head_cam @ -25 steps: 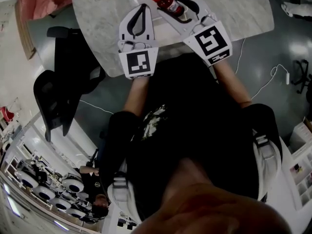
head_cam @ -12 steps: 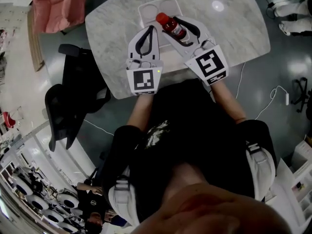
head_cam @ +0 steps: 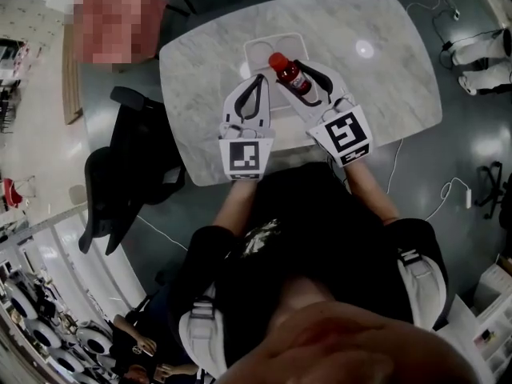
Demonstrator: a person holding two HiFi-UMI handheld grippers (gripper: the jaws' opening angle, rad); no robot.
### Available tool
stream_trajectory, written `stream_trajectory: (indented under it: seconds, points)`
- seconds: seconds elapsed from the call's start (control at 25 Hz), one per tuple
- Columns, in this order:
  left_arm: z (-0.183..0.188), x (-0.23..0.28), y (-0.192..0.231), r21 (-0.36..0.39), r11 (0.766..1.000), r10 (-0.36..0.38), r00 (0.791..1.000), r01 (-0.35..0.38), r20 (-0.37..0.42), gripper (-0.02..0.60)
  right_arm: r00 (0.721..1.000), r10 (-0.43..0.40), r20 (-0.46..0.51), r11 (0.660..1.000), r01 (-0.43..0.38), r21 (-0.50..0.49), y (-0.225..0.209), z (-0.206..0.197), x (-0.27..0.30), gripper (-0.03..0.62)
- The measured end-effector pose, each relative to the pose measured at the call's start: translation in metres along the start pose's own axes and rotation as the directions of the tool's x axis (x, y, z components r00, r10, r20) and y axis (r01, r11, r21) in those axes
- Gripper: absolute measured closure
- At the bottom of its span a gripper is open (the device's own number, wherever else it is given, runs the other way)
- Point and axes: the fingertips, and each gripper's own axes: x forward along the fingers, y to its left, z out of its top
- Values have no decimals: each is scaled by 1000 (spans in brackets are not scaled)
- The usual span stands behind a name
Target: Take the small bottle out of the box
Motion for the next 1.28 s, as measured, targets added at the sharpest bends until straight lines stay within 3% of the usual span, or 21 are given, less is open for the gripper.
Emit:
stream_trajectory:
  seconds: [0.8,1.28]
  points:
    - [18,-7,6,-58,998,0,999,2,37,574,991,-74,111,997,72,23,-2,14,-12,393]
    - [20,-9,3,-34,999,-26,998,27,49,574,983,-119,139,993,118,16,-6,13,-18,393]
